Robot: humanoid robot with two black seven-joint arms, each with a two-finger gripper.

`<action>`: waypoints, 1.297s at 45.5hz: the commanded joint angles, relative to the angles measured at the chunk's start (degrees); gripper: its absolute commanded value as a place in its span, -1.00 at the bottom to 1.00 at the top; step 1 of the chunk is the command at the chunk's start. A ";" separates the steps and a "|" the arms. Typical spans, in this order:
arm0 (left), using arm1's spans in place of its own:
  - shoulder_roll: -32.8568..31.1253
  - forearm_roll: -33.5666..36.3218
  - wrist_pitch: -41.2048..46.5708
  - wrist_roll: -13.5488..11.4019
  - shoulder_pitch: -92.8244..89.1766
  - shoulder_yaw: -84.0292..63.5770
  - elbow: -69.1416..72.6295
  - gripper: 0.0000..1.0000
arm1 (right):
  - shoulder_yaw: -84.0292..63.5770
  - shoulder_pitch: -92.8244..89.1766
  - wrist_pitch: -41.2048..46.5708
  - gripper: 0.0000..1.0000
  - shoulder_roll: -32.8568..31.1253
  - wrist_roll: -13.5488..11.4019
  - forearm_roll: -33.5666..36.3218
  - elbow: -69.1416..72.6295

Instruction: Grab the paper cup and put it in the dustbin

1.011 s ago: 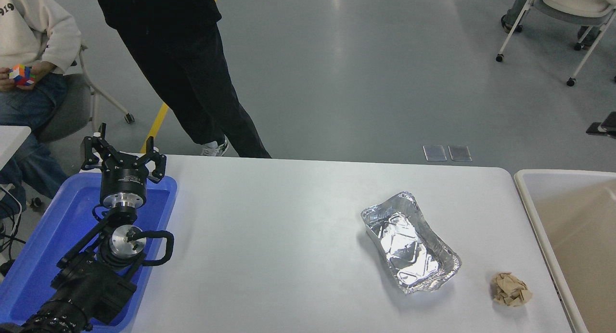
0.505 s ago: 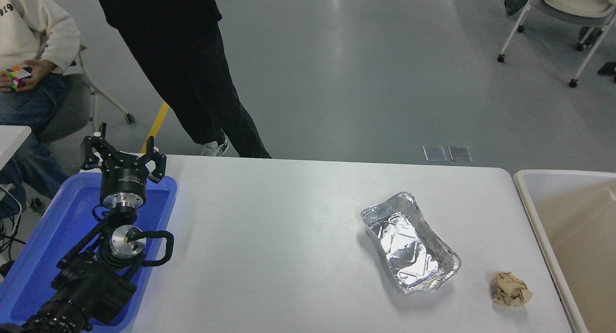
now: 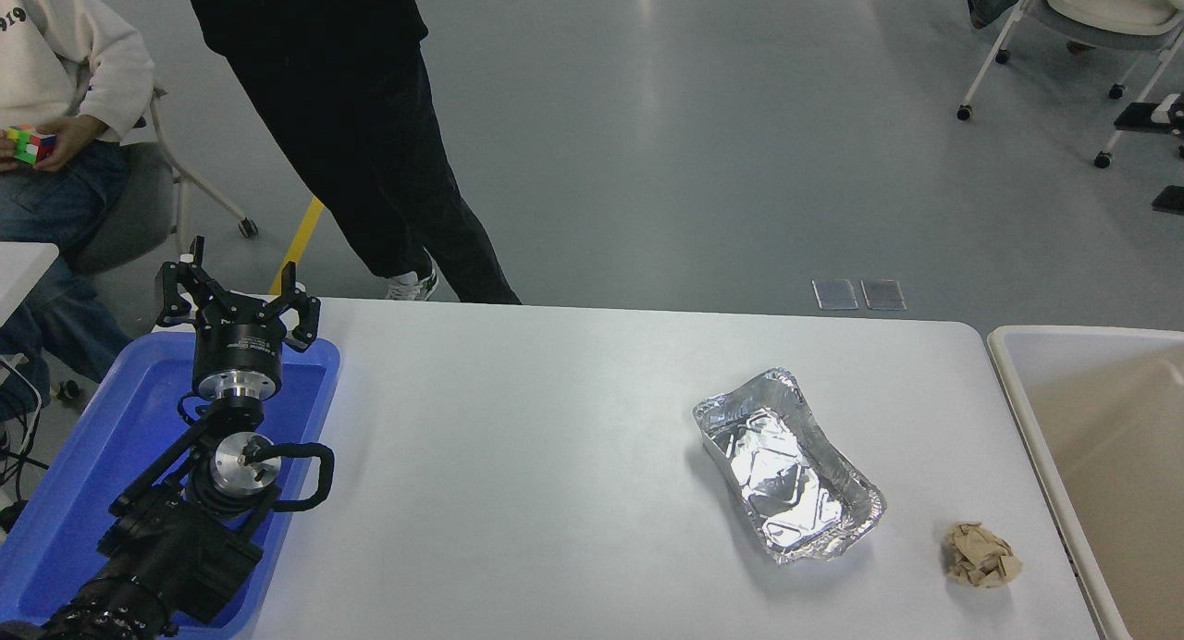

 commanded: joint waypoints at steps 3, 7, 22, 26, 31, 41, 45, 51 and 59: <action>0.00 0.01 0.00 0.02 0.00 0.00 0.00 0.98 | -1.70 5.96 0.83 1.00 0.42 -2.34 0.92 0.18; 0.00 0.01 0.00 0.02 0.00 0.00 0.00 0.98 | -8.36 12.89 0.83 1.00 0.60 -4.10 0.92 0.09; 0.00 0.01 0.00 0.02 0.00 0.00 0.00 0.98 | -32.46 31.19 -0.40 1.00 12.55 -4.46 1.01 -0.70; 0.00 0.01 0.00 0.02 0.00 0.00 0.00 0.98 | -36.59 33.56 -1.54 1.00 15.27 -4.63 1.10 -0.70; 0.00 0.01 0.00 0.02 0.00 0.00 0.00 0.98 | -42.22 37.26 -3.39 1.00 20.28 -4.72 1.10 -0.70; 0.00 0.01 0.00 0.02 0.00 0.00 0.00 0.98 | -46.08 37.96 -4.80 1.00 27.93 -7.09 1.01 -0.70; 0.00 0.01 0.00 0.02 0.00 0.00 0.00 0.98 | -49.42 39.45 -4.80 1.00 30.48 -8.06 1.01 -0.44; 0.00 0.01 0.00 0.02 0.00 0.00 0.00 0.98 | -58.21 45.95 -4.88 1.00 36.62 -7.97 2.85 0.09; 0.00 0.01 0.00 0.02 0.00 0.00 0.00 0.98 | -65.77 52.90 -4.88 1.00 43.83 -7.89 8.74 2.11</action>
